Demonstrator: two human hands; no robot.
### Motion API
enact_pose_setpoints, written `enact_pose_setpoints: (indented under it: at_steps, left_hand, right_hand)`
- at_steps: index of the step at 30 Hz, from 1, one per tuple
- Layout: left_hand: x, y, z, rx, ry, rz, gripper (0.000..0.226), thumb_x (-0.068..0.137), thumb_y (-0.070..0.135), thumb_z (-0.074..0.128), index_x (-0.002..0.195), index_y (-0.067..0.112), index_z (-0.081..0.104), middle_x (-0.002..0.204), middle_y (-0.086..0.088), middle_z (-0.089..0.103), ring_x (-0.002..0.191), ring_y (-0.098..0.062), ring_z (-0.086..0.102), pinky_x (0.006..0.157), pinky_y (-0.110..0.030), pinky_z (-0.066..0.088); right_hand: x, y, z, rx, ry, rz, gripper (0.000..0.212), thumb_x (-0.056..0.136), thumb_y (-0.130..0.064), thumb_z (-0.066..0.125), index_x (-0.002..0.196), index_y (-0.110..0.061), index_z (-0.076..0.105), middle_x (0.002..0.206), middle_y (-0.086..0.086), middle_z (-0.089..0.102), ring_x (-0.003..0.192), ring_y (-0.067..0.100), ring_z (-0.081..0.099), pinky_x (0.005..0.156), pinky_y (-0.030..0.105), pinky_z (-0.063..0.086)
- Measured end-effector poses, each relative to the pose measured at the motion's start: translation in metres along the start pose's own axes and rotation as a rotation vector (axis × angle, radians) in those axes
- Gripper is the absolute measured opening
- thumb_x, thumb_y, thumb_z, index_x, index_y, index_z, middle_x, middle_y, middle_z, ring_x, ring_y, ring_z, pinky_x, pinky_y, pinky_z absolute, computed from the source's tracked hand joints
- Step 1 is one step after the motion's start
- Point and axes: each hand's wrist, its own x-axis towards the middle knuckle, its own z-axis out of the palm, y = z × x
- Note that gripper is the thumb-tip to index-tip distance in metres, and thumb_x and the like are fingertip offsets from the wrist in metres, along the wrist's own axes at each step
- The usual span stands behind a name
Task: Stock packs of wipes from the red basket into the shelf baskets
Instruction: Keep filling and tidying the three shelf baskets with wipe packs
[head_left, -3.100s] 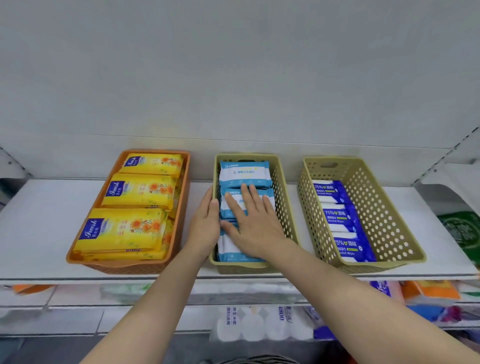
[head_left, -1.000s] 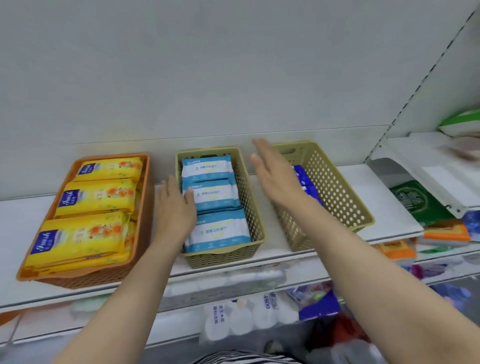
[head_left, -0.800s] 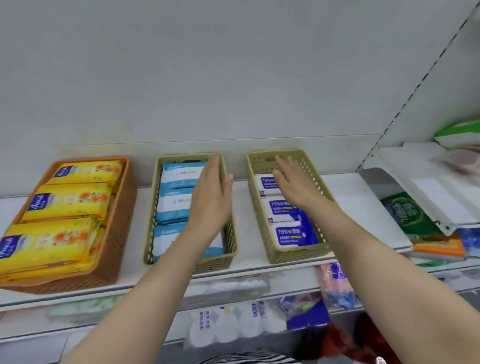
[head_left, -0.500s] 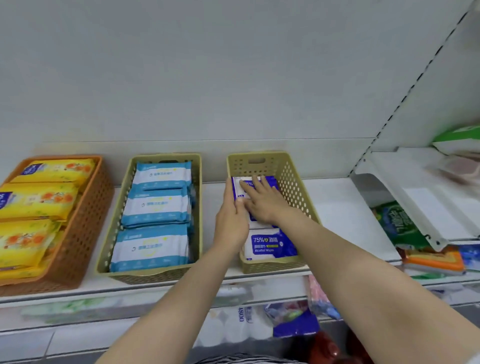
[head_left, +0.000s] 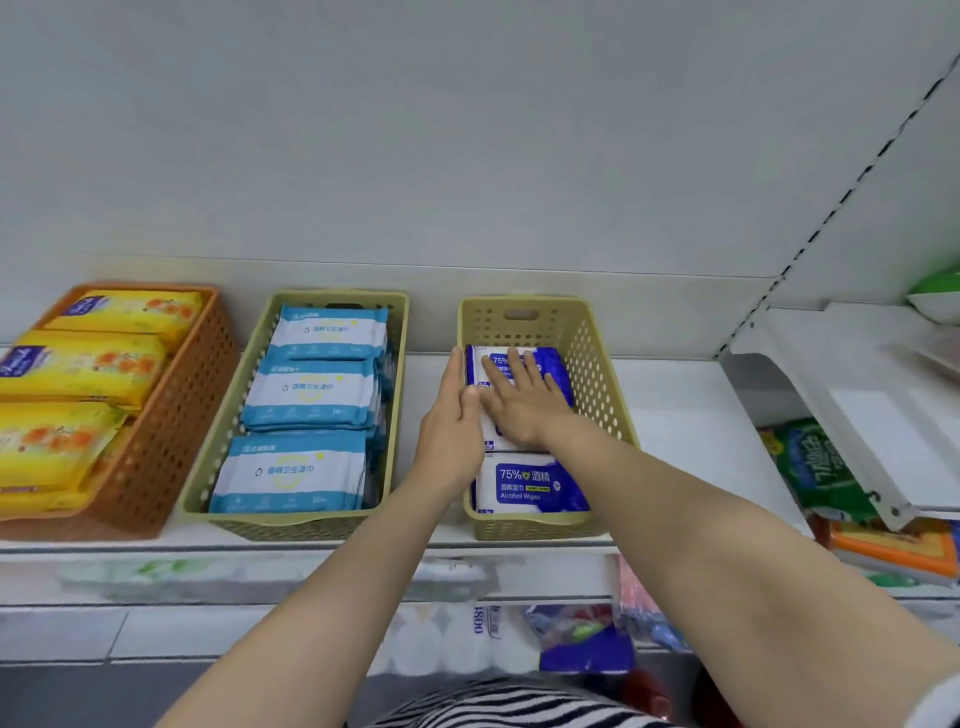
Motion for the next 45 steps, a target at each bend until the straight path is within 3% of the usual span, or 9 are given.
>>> enact_pose_setpoints:
  at_steps: [14,26,29,31,33,35,37,40,45]
  left_hand:
    - [-0.001,0.002,0.001,-0.044,0.003,-0.01,0.049,0.108,0.034,0.031,0.154,0.044,0.016,0.119,0.01,0.052,0.085,0.002,0.059,0.055,-0.01,0.049]
    - [-0.003,0.003,0.0,-0.052,-0.007,0.002,0.049,0.107,0.036,0.032,0.153,0.046,0.017,0.122,0.011,0.051,0.089,0.0,0.062,0.063,-0.019,0.055]
    - [-0.003,0.003,-0.001,-0.06,-0.017,-0.011,0.05,0.107,0.035,0.033,0.153,0.046,0.016,0.123,0.009,0.054,0.094,-0.006,0.065,0.067,-0.024,0.058]
    - [-0.003,0.004,-0.002,-0.068,-0.025,-0.021,0.051,0.107,0.036,0.034,0.154,0.046,0.015,0.12,0.009,0.055,0.092,-0.007,0.066,0.064,-0.024,0.057]
    - [-0.004,0.004,-0.002,-0.07,-0.024,-0.021,0.052,0.106,0.036,0.035,0.154,0.044,0.015,0.115,0.011,0.055,0.087,-0.003,0.065,0.06,-0.02,0.055]
    - [-0.005,0.005,-0.002,-0.072,-0.021,-0.015,0.052,0.106,0.037,0.035,0.154,0.043,0.016,0.113,0.012,0.055,0.085,-0.002,0.065,0.061,-0.02,0.055]
    - [-0.004,0.004,-0.001,-0.079,-0.018,-0.011,0.052,0.106,0.037,0.035,0.154,0.045,0.016,0.114,0.011,0.054,0.087,-0.003,0.066,0.066,-0.026,0.059]
    - [-0.004,0.003,-0.001,-0.067,-0.016,-0.013,0.052,0.107,0.036,0.035,0.154,0.044,0.016,0.118,0.011,0.053,0.09,-0.005,0.066,0.068,-0.029,0.06]
    - [-0.003,0.002,-0.001,-0.05,-0.023,-0.013,0.052,0.106,0.037,0.035,0.154,0.045,0.015,0.124,0.008,0.055,0.094,-0.008,0.067,0.069,-0.028,0.06]
  right_hand:
    - [-0.05,0.011,-0.02,-0.009,-0.154,-0.128,0.125,0.074,-0.061,0.076,0.156,-0.033,-0.014,0.164,0.0,-0.023,0.15,0.021,-0.023,0.124,0.052,0.007]
    - [-0.048,0.018,-0.014,-0.018,-0.198,-0.153,0.127,0.07,-0.061,0.079,0.157,-0.035,-0.01,0.165,-0.003,-0.02,0.151,0.019,-0.019,0.124,0.049,0.007]
    - [-0.052,0.019,-0.023,0.256,-0.084,-0.124,0.112,0.074,-0.053,0.08,0.158,-0.033,0.008,0.167,-0.003,0.008,0.153,0.02,0.011,0.121,0.042,0.024]
    - [-0.053,0.02,-0.034,0.485,0.147,-0.063,0.087,0.084,-0.043,0.076,0.154,-0.026,0.029,0.153,-0.002,0.042,0.132,0.014,0.047,0.097,0.028,0.047]
    - [-0.053,0.022,-0.042,0.535,0.307,-0.01,0.067,0.089,-0.036,0.072,0.147,-0.021,0.041,0.139,-0.001,0.057,0.107,0.008,0.055,0.073,0.018,0.045]
    - [-0.048,0.023,-0.042,0.516,0.345,-0.002,0.064,0.09,-0.034,0.071,0.146,-0.019,0.043,0.14,0.002,0.056,0.112,0.012,0.057,0.078,0.022,0.047]
    - [-0.04,0.021,-0.038,0.428,0.289,-0.005,0.076,0.089,-0.037,0.071,0.152,-0.018,0.032,0.155,0.006,0.038,0.139,0.022,0.041,0.104,0.034,0.043]
    - [-0.022,0.019,-0.024,0.2,0.12,-0.01,0.102,0.087,-0.051,0.068,0.159,-0.022,0.003,0.167,0.007,-0.006,0.153,0.027,-0.01,0.123,0.044,0.01]
    - [-0.008,0.021,-0.008,0.097,0.003,0.013,0.104,0.088,-0.062,0.059,0.158,-0.024,-0.006,0.165,0.005,-0.018,0.152,0.026,-0.016,0.124,0.05,0.009]
